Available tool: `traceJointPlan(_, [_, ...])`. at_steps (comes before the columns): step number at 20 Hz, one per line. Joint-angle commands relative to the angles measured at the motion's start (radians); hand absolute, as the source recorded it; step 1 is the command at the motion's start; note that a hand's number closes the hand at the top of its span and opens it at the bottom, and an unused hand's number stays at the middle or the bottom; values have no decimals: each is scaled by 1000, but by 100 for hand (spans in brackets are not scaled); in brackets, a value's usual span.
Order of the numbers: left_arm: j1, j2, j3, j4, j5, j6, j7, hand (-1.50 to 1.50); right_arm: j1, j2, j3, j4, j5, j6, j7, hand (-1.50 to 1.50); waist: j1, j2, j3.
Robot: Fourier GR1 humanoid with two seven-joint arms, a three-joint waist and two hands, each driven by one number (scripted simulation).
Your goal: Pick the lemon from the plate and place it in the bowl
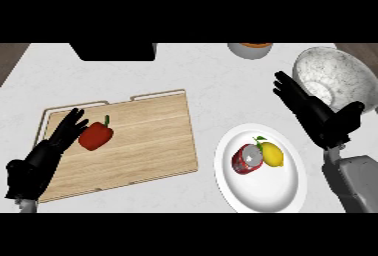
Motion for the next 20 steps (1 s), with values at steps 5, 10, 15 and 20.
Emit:
traceJointPlan(5, [-135, -25, 44, -49, -44, 86, -23, 0, -122, 36, 127, 35, -230, 511, -86, 150, 119, 56, 37])
traceJointPlan(10, [-202, -81, 28, -44, -77, 159, 28, 0, -188, -69, -22, 243, -181, 656, -367, -150, 85, 68, 37])
traceJointPlan(15, [-234, -87, 45, 1, -81, 171, 32, 0, -269, -171, -34, 248, -145, 957, -531, -150, 74, 63, 35])
traceJointPlan(20, [-274, -88, 35, 19, -101, 175, 60, 0, -358, -248, -9, 185, -18, 992, -551, -150, 80, 57, 33])
